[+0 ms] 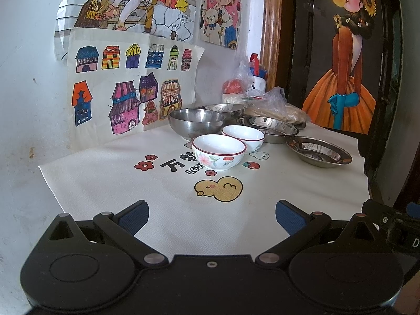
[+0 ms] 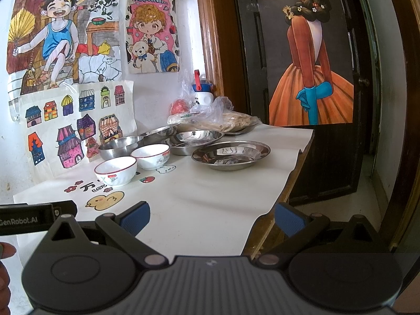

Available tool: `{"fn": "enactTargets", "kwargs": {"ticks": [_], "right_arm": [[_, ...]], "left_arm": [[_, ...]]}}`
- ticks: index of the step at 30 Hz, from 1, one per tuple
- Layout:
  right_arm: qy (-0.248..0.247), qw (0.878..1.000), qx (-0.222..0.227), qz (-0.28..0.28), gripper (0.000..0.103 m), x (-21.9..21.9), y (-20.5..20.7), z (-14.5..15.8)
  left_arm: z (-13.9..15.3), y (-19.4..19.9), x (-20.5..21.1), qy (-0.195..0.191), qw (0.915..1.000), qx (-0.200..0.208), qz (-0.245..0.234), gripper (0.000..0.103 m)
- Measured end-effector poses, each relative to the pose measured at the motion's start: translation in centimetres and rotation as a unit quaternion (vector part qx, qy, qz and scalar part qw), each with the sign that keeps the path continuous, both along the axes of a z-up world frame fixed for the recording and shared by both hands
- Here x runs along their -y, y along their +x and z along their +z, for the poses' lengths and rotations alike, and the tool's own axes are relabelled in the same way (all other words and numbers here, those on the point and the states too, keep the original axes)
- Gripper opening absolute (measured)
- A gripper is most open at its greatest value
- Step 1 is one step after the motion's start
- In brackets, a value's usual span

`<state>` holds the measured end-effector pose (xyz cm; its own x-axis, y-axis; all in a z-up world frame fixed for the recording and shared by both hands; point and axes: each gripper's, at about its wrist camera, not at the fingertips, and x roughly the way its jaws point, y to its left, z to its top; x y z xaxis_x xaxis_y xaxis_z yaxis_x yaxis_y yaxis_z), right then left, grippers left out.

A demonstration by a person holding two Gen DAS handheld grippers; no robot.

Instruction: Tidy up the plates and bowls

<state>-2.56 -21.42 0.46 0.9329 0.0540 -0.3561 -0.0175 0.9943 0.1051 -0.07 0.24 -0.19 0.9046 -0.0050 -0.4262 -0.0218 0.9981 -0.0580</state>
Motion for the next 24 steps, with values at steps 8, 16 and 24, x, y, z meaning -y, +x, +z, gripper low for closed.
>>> {"fn": "enactTargets", "kwargs": {"ticks": [8,16,24], "right_arm": [[0.001,1.0,0.001,0.005,0.103,0.6,0.8,0.3],[-0.007,0.999,0.0,0.039,0.103,0.8,1.9,2.3],[-0.018,0.993,0.034,0.108,0.103,2.9,2.3,10.0]], "left_arm": [[0.0,0.0,0.4,0.007,1.0,0.0,-0.002,0.102],[1.9,0.7,-0.1,0.005,0.9999,0.003,-0.014,0.102],[7.3,1.2,-1.4,0.006,0.9982,0.028,-0.053,0.102]]}}
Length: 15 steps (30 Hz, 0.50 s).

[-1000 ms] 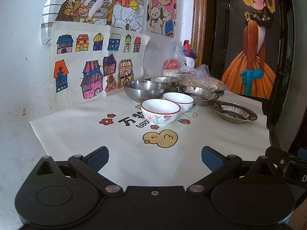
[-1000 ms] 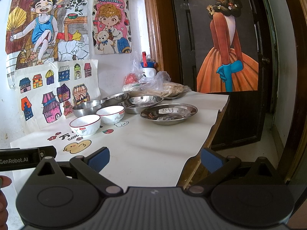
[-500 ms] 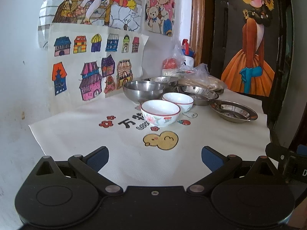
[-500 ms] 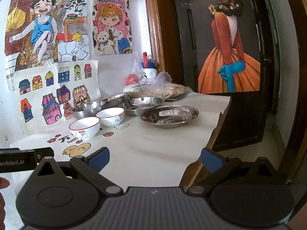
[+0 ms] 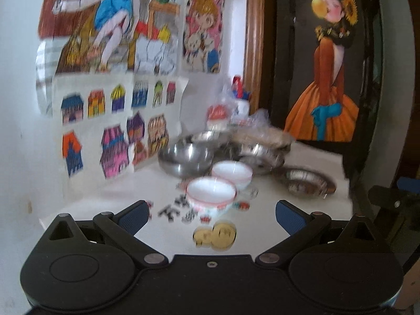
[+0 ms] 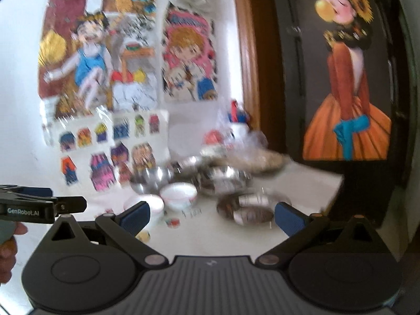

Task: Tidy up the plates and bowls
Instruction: 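Move the left gripper to a shallow steel plate and close on its rim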

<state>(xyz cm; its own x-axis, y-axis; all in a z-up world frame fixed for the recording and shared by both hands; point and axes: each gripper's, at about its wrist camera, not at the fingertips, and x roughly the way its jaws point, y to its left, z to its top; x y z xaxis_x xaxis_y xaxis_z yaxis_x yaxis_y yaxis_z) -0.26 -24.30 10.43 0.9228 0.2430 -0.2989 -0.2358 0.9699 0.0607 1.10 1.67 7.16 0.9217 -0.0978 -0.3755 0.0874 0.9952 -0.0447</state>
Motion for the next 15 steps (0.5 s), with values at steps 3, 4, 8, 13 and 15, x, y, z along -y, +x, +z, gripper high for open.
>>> {"fn": "enactTargets", "kwargs": {"ticks": [3,4,8,13,15], "right_arm": [[-0.027,0.999,0.018,0.01,0.103,0.0,0.8,3.9],[-0.036,0.999,0.023,0.015,0.103,0.0,1.1,5.0],[-0.054,0.997,0.021,0.046,0.103,-0.1,3.6,9.6],[-0.063,0.996,-0.004,0.057,0.103,-0.4,8.9,14.3],[-0.064,0.996,-0.018,0.056,0.103,-0.8,12.0,15.7]], "left_arm": [[3.0,0.8,-1.1,-0.016,0.9998,0.004,-0.014,0.102],[4.1,1.1,-1.5,-0.017,0.9997,0.007,-0.015,0.102],[8.4,3.5,-2.6,0.006,0.9995,0.028,-0.012,0.102],[12.1,8.7,-3.7,0.028,0.9992,0.02,-0.021,0.102],[12.8,11.7,-4.0,0.029,0.9992,0.005,-0.026,0.102]]}}
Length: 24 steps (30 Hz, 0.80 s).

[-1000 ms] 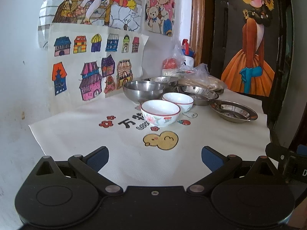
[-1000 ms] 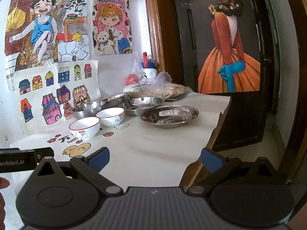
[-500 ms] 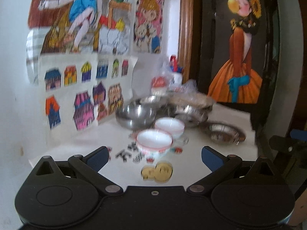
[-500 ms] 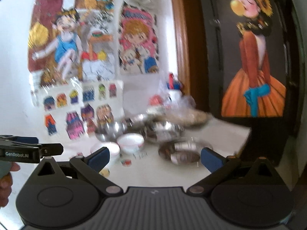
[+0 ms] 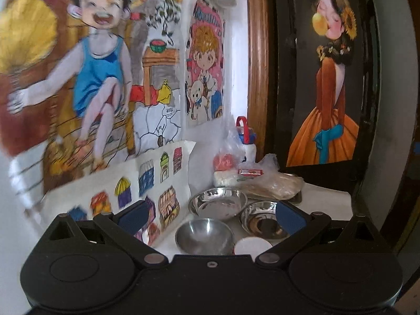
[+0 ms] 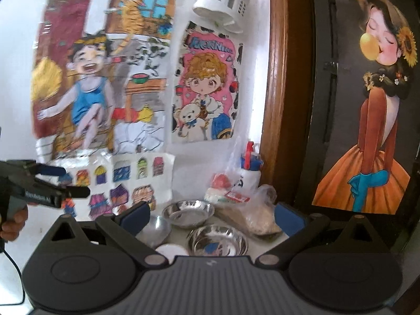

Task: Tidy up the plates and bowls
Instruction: 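Move the left gripper to a shallow steel plate and close on its rim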

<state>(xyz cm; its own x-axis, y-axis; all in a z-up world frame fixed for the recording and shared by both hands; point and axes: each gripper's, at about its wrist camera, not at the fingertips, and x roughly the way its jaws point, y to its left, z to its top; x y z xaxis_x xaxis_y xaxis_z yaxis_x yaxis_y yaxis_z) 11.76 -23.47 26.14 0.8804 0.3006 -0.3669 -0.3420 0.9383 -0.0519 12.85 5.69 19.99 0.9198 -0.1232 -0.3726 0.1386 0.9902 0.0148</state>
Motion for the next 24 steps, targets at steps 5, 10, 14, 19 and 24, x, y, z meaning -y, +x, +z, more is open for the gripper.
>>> {"fn": "enactTargets", "kwargs": {"ticks": [5,10,14,19,24], "right_arm": [[-0.004,0.999,-0.046,0.007,0.103,-1.0,8.6,-0.2],[0.011,0.995,-0.101,0.015,0.103,-2.1,16.8,-4.0],[0.027,0.989,-0.138,0.033,0.102,-3.3,23.0,-9.1],[0.022,0.983,-0.176,0.035,0.091,-4.8,29.0,-14.6],[0.039,0.978,-0.204,0.024,0.083,-4.9,32.3,-18.5]], "left_arm": [[-1.2,8.9,-0.8,-0.012,0.9968,-0.078,-0.013,0.102],[-4.2,16.8,-1.4,-0.036,0.9893,-0.141,-0.014,0.102],[-6.8,21.8,-1.5,-0.039,0.9839,-0.174,-0.013,0.102],[-10.1,26.1,-1.9,-0.059,0.9752,-0.213,-0.006,0.102],[-12.3,28.7,-1.6,-0.077,0.9686,-0.236,-0.005,0.098]]}}
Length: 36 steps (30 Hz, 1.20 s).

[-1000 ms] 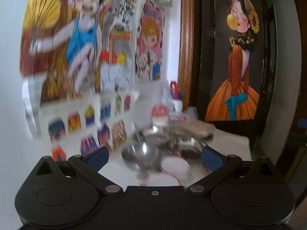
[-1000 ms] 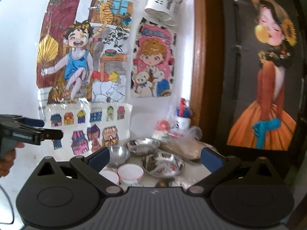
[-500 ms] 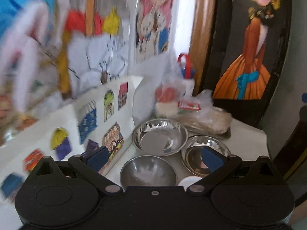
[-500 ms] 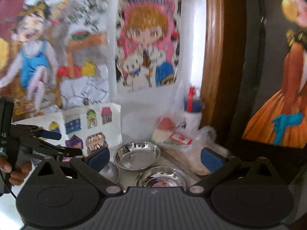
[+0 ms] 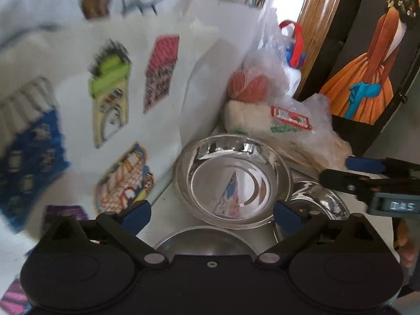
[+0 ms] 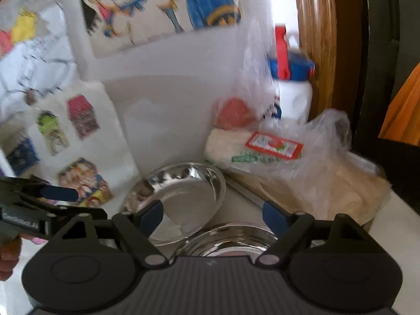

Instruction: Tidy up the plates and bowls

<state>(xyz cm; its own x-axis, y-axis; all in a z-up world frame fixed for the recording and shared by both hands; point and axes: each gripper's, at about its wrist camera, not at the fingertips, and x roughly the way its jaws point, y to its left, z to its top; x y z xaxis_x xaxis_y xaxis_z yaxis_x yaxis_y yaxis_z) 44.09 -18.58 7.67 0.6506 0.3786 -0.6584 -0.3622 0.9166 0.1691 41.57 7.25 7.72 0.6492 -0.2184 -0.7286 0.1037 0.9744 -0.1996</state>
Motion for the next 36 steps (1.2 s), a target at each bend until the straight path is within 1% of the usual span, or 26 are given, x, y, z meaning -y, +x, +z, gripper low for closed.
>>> {"fn": "enactTargets", "kwargs": {"ticks": [3,4,5,6,9,11,12,14,16,17,18,19,20,23,27,31,33,36], "right_arm": [[-0.01,1.0,-0.011,0.005,0.076,-0.7,1.3,-1.7],[-0.012,1.0,-0.016,0.007,0.072,-0.9,1.6,-2.2],[-0.015,1.0,-0.019,0.009,0.067,-1.1,1.9,-2.6],[-0.018,1.0,-0.02,0.01,0.062,-1.3,2.1,-3.0],[-0.021,0.999,-0.026,0.017,0.057,-1.8,2.7,-4.0],[-0.017,0.999,-0.029,0.021,0.053,-1.9,3.2,-4.6],[-0.014,0.999,-0.031,0.024,0.048,-1.9,3.4,-4.9],[-0.008,0.999,-0.029,0.029,0.04,-2.0,3.5,-5.1],[-0.004,0.999,-0.027,0.029,0.031,-2.2,3.5,-5.2],[-0.002,0.999,-0.025,0.029,0.026,-2.3,3.5,-5.3],[-0.004,0.999,-0.023,0.023,0.026,-2.3,3.5,-5.3],[-0.007,1.0,-0.021,0.02,0.025,-2.3,3.5,-5.4],[-0.007,1.0,-0.02,0.017,0.024,-2.3,3.5,-5.4],[0.008,1.0,-0.019,0.005,0.023,-1.9,3.4,-5.4],[0.035,0.999,-0.002,-0.012,0.022,-0.9,2.9,-4.3],[0.045,0.999,0.021,-0.022,0.022,-0.1,2.0,-2.2],[0.05,0.998,0.022,-0.03,0.022,0.8,1.1,-1.0],[0.048,0.998,0.009,-0.043,0.022,2.6,-0.4,0.5]], "left_arm": [[-1.0,1.4,0.5,0.002,0.9999,-0.01,0.002,0.094],[-1.4,1.9,0.6,0.001,0.9999,-0.014,0.004,0.092],[-1.7,2.3,0.7,-0.002,0.9998,-0.018,0.007,0.089],[-2.0,2.8,0.6,-0.006,0.9997,-0.022,0.011,0.087],[-2.8,3.8,0.4,-0.023,0.999,-0.035,0.018,0.082],[-3.4,4.3,0.3,-0.025,0.9985,-0.043,0.021,0.073],[-3.7,4.6,0.2,-0.026,0.9983,-0.047,0.023,0.07],[-4.1,4.9,-0.1,-0.035,0.9975,-0.054,0.029,0.059],[-4.6,5.2,-0.4,-0.043,0.9965,-0.062,0.037,0.051],[-4.8,5.3,-0.5,-0.046,0.9961,-0.063,0.04,0.045],[-4.9,5.2,-0.7,-0.047,0.9959,-0.064,0.044,0.04],[-5.0,5.3,-0.9,-0.048,0.9955,-0.066,0.049,0.033],[-5.1,5.4,-1.1,-0.052,0.9949,-0.068,0.053,0.029],[-5.0,5.2,-1.3,-0.052,0.9945,-0.067,0.061,0.024],[-4.3,4.7,-1.6,-0.077,0.9925,-0.058,0.076,0.023],[-2.2,3.6,-1.2,-0.078,0.9942,-0.02,0.071,0.023],[-1.1,3.1,-0.6,-0.08,0.9948,-0.009,0.062,0.023],[0.1,2.1,1.2,-0.078,0.9966,-0.006,0.028,0.023]]}}
